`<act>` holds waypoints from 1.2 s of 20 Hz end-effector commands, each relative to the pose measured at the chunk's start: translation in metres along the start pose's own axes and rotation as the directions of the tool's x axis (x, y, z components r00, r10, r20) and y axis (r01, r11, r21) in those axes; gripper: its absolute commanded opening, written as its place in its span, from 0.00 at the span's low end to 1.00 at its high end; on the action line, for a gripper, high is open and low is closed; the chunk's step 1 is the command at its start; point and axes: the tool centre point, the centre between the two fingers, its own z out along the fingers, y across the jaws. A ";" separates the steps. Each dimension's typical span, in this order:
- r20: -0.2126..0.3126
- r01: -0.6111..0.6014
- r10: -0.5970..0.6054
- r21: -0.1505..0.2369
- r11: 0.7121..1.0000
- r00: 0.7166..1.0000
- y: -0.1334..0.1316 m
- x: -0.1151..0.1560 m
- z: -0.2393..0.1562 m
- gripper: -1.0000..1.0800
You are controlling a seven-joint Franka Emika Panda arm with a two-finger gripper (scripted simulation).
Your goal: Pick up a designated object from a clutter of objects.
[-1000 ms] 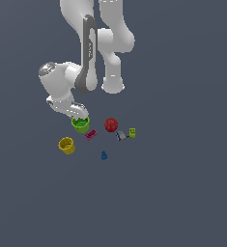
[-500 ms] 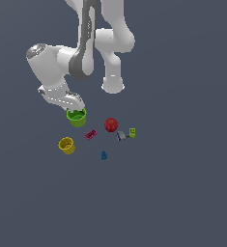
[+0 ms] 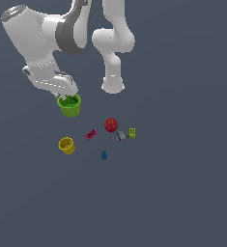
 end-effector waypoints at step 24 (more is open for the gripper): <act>-0.002 0.003 -0.003 0.005 1.000 1.000 -0.008 0.021 -0.192 0.00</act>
